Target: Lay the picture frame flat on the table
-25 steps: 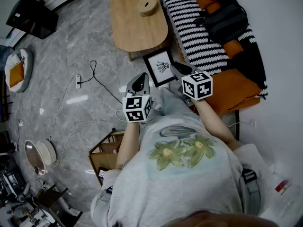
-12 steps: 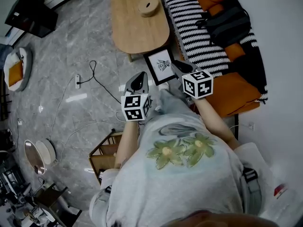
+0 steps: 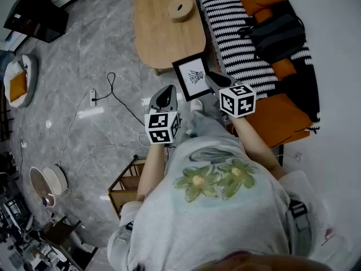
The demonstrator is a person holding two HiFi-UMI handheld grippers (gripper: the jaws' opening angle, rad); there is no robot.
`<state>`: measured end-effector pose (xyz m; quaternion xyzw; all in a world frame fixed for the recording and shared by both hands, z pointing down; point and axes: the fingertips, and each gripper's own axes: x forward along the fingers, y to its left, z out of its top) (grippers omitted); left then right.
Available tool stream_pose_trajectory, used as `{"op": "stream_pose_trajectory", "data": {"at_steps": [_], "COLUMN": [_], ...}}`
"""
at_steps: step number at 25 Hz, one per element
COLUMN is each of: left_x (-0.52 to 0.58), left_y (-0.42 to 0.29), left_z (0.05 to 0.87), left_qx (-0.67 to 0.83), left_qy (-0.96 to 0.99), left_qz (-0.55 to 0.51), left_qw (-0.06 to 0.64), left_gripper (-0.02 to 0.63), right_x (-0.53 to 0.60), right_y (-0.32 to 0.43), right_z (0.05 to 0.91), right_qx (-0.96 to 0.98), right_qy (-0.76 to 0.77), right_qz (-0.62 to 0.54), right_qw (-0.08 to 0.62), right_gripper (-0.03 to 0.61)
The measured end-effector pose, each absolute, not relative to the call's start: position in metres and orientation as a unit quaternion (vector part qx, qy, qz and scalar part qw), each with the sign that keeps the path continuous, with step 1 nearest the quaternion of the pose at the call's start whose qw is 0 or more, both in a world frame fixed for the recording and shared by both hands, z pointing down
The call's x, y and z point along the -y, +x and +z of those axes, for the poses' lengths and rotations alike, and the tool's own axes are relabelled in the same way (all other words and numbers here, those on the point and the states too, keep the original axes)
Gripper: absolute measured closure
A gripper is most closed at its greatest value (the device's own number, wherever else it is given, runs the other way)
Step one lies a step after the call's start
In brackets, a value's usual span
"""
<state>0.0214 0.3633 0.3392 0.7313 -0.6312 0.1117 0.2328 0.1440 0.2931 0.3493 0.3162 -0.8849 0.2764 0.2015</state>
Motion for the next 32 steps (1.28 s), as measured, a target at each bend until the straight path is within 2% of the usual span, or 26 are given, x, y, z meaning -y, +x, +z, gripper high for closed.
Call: {"op": "stream_pose_trajectory", "data": {"at_steps": [16,32], "left_x": [-0.273,-0.227], "left_y": [-0.007,-0.004], "left_z": [0.347,0.356], "left_qx": [0.638,0.638], "left_qy": [0.723,0.721], "left_qz": [0.123,0.123], "left_qw": [0.235,0.240], "left_gripper": [0.598,0.598], "right_x": [-0.197,-0.142], "right_y": [0.121,0.117], "right_z": [0.362,0.352], "right_qx": [0.885,0.892], "right_qy": [0.310,0.310], "right_qz": [0.275,0.263], "right_qw": [0.213,0.198], "right_gripper": [0.508,0.508]}}
